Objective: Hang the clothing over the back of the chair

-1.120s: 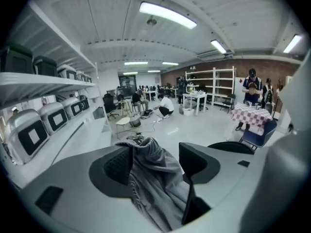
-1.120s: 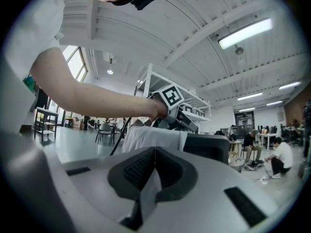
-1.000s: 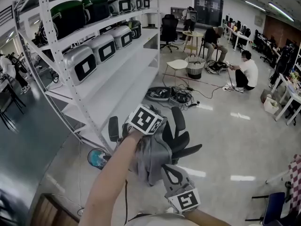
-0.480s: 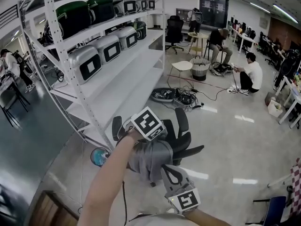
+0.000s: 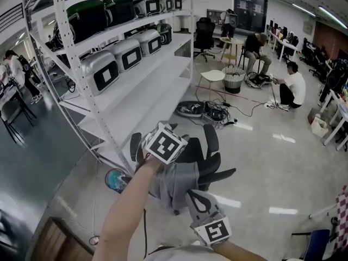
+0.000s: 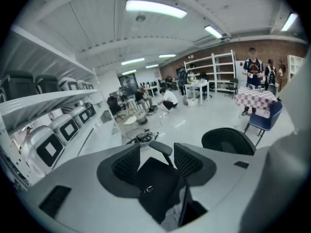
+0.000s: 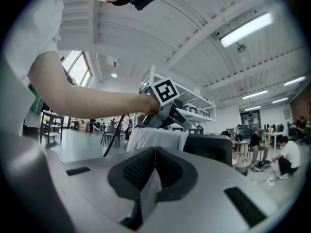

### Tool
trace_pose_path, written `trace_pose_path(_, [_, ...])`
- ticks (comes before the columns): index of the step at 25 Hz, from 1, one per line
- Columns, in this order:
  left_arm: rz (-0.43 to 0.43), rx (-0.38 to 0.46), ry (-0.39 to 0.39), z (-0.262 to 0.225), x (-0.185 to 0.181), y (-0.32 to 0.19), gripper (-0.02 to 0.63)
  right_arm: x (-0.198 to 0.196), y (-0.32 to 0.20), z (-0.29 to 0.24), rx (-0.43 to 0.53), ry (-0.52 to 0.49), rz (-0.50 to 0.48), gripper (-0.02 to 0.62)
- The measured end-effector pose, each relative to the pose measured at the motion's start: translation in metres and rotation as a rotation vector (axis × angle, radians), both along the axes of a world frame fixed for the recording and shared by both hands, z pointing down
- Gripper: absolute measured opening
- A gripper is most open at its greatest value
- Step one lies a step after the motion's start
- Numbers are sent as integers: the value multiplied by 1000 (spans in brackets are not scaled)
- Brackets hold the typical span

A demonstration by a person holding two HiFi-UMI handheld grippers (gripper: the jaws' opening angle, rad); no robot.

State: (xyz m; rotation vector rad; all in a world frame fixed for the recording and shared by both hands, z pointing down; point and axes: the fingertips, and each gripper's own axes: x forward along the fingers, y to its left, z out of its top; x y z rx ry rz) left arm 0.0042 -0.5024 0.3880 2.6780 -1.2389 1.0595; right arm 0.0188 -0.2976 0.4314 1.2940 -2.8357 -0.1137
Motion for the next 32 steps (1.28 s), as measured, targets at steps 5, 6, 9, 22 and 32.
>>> trace_pose_path(5, [-63,214,96,-47,-11,17,119,0,-2,-2,-7,-5,-5,15])
trace_pose_path(6, [-82,259,127,-58,-15,25,60,2,-1,-2,-12,1,-3,15])
trace_pose_path(9, [-116,344,245,-79,-26,52,34,5,1,-5,-20,1,10,15])
trace_pose_path(22, [-195,322,535,-30,-68,196,14,-3,35,-20,-46,-44,54,15])
trace_pose_path(32, [-263,250,557,37,-63,248,14,-12,54,-12,-43,-11,88,15])
